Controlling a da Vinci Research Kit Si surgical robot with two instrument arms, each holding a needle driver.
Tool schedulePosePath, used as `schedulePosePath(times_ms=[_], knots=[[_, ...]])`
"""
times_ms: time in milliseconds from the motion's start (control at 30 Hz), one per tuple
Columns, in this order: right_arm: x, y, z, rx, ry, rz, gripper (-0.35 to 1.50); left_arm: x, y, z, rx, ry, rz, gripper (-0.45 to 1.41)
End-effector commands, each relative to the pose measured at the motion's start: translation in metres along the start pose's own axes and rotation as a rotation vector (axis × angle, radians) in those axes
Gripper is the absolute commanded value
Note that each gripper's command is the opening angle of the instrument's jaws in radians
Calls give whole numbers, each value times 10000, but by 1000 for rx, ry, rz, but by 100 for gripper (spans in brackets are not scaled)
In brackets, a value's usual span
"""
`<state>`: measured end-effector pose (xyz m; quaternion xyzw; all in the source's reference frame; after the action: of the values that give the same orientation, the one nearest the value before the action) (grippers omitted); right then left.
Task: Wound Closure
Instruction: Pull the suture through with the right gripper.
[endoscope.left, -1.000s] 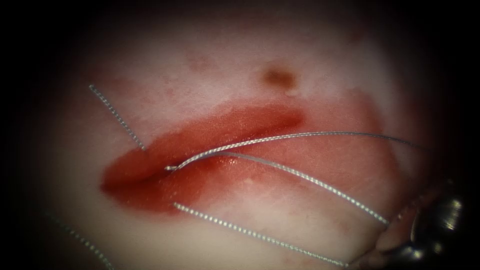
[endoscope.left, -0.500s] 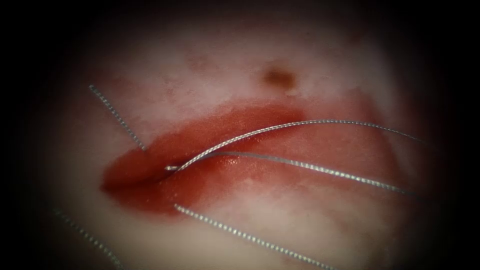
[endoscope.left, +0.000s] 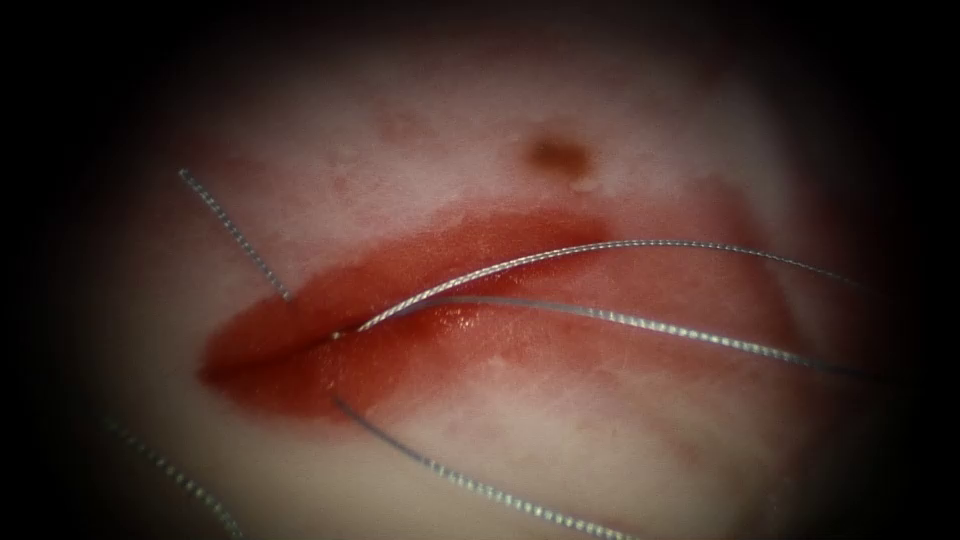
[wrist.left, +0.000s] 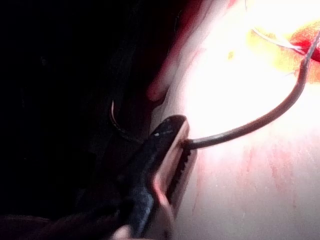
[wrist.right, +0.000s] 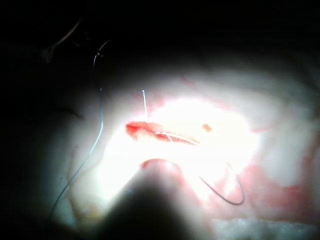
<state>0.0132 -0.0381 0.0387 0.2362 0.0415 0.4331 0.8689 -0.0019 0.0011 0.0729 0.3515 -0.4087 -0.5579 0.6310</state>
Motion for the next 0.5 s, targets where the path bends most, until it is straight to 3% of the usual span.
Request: schedulePosePath(times_ms=[33, 200, 333, 467, 500], knots=[[35, -28, 0, -1, 7, -31, 99, -12, -3, 1, 1, -6, 5, -45], [95, -70, 19, -19, -4, -95, 73, -12, -3, 1, 1, -6, 5, -45], [131, -87, 34, 9, -43, -110, 46, -12, -3, 1, -1, -4, 5, -45], [163, -99, 50, 48, -80, -116, 7, -12, -3, 1, -1, -4, 5, -45], [169, -101, 54, 62, -91, -117, 7, -12, -3, 1, -1, -4, 5, -45]])
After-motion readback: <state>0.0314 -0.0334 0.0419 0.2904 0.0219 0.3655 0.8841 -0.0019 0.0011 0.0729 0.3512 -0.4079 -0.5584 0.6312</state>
